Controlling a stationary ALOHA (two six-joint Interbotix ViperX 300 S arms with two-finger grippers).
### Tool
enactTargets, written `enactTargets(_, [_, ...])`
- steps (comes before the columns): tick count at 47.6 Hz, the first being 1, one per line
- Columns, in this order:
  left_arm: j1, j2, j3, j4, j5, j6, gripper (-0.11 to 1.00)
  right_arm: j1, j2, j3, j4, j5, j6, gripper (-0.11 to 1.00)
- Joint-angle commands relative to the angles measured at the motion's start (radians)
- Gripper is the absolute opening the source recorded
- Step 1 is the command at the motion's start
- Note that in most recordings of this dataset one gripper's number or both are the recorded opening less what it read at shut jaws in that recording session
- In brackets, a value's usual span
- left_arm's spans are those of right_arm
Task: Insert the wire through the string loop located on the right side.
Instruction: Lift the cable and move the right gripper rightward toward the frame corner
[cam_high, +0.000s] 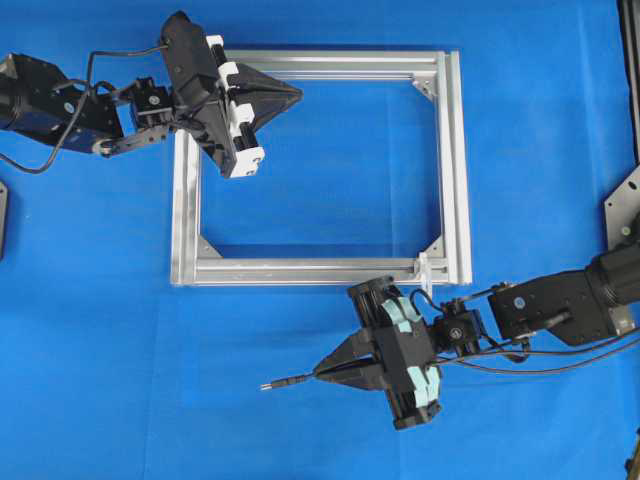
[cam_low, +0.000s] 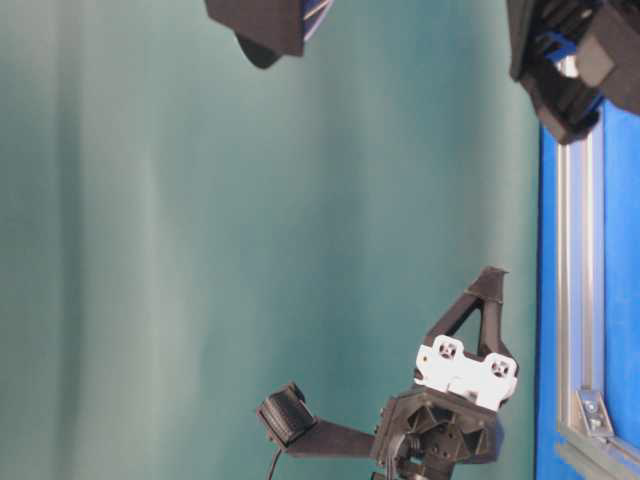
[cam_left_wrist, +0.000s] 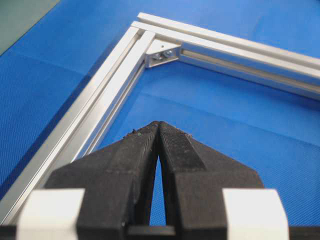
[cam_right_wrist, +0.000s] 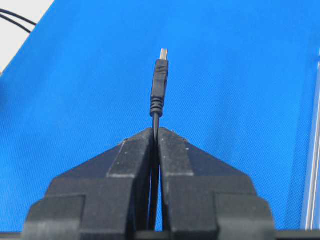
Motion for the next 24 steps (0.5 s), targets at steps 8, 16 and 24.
enactTargets(8, [-0.002, -0.031, -0.008, 0.003, -0.005, -0.002, 0.00, 0.005, -0.031, -0.006, -0.002, -0.005, -0.002, -0.04])
enactTargets(16, [0.000, -0.031, -0.008, 0.003, -0.006, -0.003, 0.00, 0.006, -0.041, 0.014, 0.000, -0.005, 0.002, -0.04])
enactTargets(24, [0.000, -0.031, -0.006, 0.003, -0.005, -0.003, 0.00, 0.020, -0.077, 0.067, 0.012, -0.009, 0.009, -0.04])
